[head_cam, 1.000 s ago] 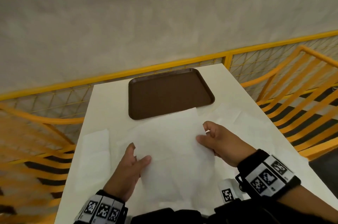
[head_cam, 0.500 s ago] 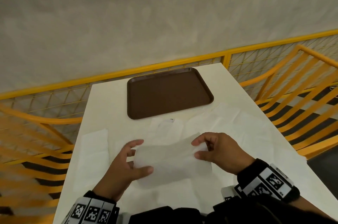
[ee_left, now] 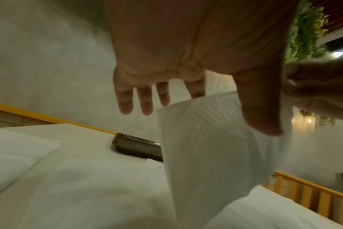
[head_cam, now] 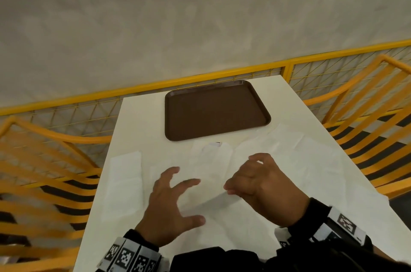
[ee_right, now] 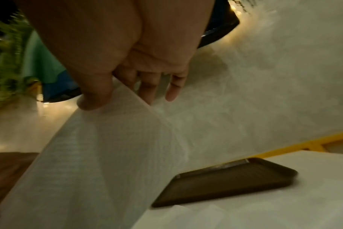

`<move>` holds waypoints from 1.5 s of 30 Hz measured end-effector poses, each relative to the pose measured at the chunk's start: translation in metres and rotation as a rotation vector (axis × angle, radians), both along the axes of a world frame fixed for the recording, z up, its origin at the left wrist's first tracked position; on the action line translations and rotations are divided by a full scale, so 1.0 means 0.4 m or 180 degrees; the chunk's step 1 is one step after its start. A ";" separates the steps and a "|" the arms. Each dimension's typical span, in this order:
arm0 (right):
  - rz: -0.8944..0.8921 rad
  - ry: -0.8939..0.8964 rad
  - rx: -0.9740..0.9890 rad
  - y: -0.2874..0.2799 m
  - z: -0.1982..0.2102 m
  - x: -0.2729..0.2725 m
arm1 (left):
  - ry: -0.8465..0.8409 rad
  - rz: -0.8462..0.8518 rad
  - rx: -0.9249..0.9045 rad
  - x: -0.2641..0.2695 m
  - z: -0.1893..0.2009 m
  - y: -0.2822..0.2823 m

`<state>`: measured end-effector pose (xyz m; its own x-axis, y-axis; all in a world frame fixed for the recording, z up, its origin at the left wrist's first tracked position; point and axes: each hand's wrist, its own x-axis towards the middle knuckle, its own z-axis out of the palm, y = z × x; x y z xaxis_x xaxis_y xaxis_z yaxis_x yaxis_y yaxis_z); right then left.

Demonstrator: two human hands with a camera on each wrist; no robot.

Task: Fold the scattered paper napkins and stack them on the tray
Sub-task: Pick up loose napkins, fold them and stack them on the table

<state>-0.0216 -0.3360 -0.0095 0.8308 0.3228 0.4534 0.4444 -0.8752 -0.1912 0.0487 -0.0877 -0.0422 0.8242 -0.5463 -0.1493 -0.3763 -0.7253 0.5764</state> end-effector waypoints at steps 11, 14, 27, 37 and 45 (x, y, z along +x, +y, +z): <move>-0.0309 0.0151 0.0014 0.019 0.024 -0.012 | 0.0827 0.1997 -0.0850 0.135 -0.036 0.107; -0.0422 0.0498 0.0011 -0.008 0.004 -0.032 | 0.0967 0.2556 -0.0521 0.195 -0.043 0.181; -0.0723 0.1198 0.0016 -0.038 -0.049 -0.053 | 0.1188 0.2324 0.1039 0.344 -0.121 0.268; -0.0975 0.2547 -0.0146 -0.036 -0.133 -0.061 | 0.0917 0.2862 0.1196 0.342 -0.164 0.302; -0.1212 0.3106 -0.0464 0.007 -0.209 -0.066 | 0.0419 0.0874 0.0735 0.134 -0.109 0.092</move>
<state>-0.0479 -0.3331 -0.0932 0.8722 -0.0382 -0.4877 -0.1539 -0.9677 -0.1994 0.1023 -0.0511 -0.0859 0.9007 -0.2474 -0.3570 -0.0836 -0.9052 0.4166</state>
